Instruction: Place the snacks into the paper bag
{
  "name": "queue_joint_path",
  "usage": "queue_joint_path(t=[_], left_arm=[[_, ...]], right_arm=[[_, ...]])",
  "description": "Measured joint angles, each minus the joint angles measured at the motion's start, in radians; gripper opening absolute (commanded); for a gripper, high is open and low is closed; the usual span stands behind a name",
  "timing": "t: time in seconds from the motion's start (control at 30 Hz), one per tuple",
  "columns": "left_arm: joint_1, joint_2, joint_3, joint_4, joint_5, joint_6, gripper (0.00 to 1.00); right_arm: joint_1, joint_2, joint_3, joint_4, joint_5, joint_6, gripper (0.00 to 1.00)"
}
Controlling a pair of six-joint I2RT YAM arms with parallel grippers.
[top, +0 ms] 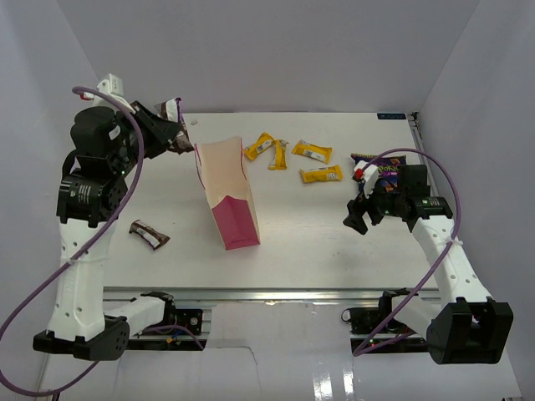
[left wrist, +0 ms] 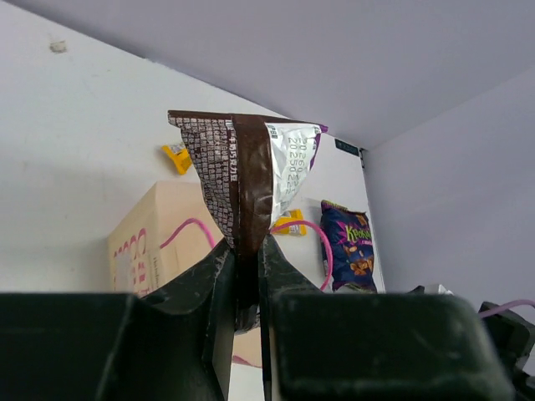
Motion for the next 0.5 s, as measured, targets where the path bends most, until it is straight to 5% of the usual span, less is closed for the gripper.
queue_joint_path(t=[0.5], left_arm=[[-0.234, 0.289, 0.069, 0.053, 0.066, 0.097, 0.31]], right_arm=[[0.0, 0.027, 0.008, 0.031, 0.008, 0.024, 0.9]])
